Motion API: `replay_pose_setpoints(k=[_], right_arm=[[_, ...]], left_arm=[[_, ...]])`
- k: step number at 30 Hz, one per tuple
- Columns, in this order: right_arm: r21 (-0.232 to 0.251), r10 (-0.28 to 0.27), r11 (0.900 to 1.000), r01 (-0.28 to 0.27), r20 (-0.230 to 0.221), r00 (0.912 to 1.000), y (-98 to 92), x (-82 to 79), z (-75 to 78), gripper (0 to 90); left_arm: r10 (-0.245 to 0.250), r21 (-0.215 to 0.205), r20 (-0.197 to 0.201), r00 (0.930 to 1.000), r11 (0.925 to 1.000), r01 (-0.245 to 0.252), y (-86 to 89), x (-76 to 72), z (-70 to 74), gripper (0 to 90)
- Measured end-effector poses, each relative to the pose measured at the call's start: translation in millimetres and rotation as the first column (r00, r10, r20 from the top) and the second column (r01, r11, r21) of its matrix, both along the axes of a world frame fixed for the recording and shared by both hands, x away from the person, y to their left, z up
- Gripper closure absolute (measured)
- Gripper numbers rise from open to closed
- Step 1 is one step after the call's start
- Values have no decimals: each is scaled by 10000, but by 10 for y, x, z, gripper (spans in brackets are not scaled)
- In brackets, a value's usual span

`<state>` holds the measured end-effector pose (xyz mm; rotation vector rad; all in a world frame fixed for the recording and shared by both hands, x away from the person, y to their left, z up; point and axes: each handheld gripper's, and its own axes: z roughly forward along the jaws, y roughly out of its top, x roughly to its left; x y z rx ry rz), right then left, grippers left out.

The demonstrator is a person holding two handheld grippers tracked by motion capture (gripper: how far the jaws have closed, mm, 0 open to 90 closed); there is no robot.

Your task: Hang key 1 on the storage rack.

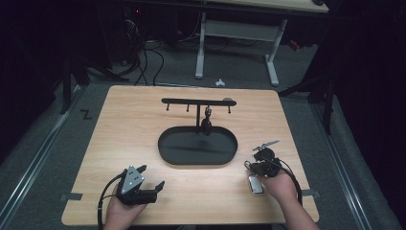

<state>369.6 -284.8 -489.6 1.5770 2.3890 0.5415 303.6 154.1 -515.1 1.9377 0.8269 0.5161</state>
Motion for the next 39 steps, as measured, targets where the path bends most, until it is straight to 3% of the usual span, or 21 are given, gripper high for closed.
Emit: replay_pose_setpoints(k=[2, 7, 8, 9, 11, 15, 19, 22, 30, 39], right_arm=[[-125, 190, 9997, -191, -68, 9998, 25, -1, -19, 852], [42, 3, 10000, -3, -56, 10000, 32, 5, -22, 801], [149, -143, 9998, 142, 48, 9999, 23, 13, -23, 735], [149, -143, 9998, 142, 48, 9999, 23, 13, -23, 735], [279, -646, 9975, 647, -37, 9979, 15, 21, -34, 635], [427, -975, 9942, 983, -217, 9950, -6, 31, -75, 591], [321, -804, 9962, 804, -8, 9968, 14, 0, -94, 651], [-50, -386, 9992, 388, 406, 9984, 66, -44, -110, 731], [-154, -145, 9998, 151, 398, 9991, 108, -67, -105, 744], [-606, 129, 9981, -92, 614, 9980, 149, -98, -102, 750]], left_arm=[[2, 0, -1, 10000, 10000, -2, -1, 4, -2, 141], [23, -4, 24, 10000, 10000, -23, 6, 5, -2, 141], [20, -12, 10, 10000, 10000, -20, 7, 7, -3, 141], [20, -12, 10, 10000, 10000, -20, 7, 7, -3, 141], [16, 3, 12, 10000, 10000, -16, 6, 7, -4, 140], [22, -6, 30, 10000, 10000, -22, 7, 5, 0, 141], [23, -6, 34, 10000, 10000, -23, 7, 7, 1, 141], [-12, 26, 48, 10000, 10000, 12, -8, 6, 4, 141], [7, -21, 80, 10000, 10000, -7, 1, 1, 10, 141], [19, -15, 91, 10000, 10000, -19, 1, 6, 9, 142]])
